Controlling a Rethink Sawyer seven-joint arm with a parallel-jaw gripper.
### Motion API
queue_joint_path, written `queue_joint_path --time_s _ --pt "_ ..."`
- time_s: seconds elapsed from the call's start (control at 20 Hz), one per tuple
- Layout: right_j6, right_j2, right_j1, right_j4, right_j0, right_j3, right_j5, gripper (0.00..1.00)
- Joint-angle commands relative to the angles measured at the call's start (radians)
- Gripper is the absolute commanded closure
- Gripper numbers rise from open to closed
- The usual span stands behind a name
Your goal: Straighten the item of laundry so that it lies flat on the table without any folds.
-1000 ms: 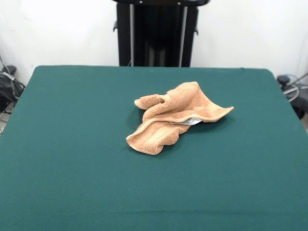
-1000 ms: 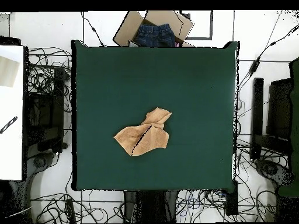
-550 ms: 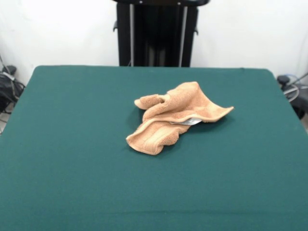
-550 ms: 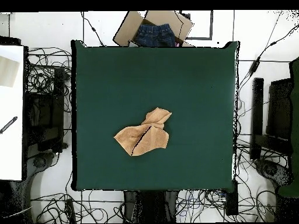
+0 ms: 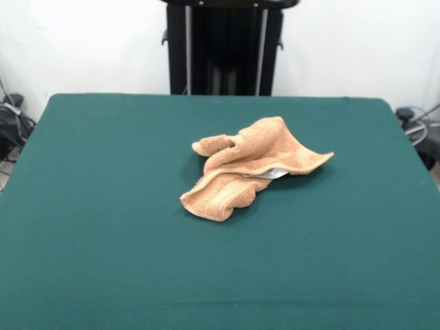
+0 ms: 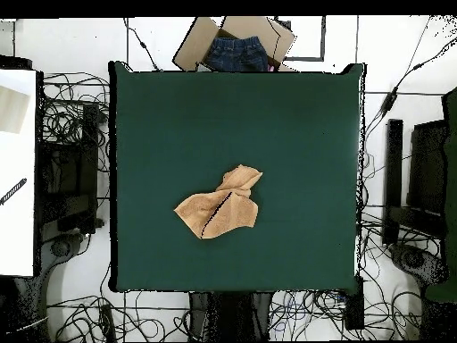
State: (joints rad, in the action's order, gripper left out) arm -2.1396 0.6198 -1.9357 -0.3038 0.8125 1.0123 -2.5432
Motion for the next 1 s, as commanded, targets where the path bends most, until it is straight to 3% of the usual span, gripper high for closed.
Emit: queue_joint_path --time_s 0.05,0.4,1.0 --pt "0.034 -0.048 -0.126 -0.098 0.046 0.211 0.122 0.00" --pt "0.109 0.041 -0.271 -0.156 0.101 0.429 0.301 0.00" --pt "0.222 0.137 -0.384 -0.274 0.210 0.476 0.399 0.00"
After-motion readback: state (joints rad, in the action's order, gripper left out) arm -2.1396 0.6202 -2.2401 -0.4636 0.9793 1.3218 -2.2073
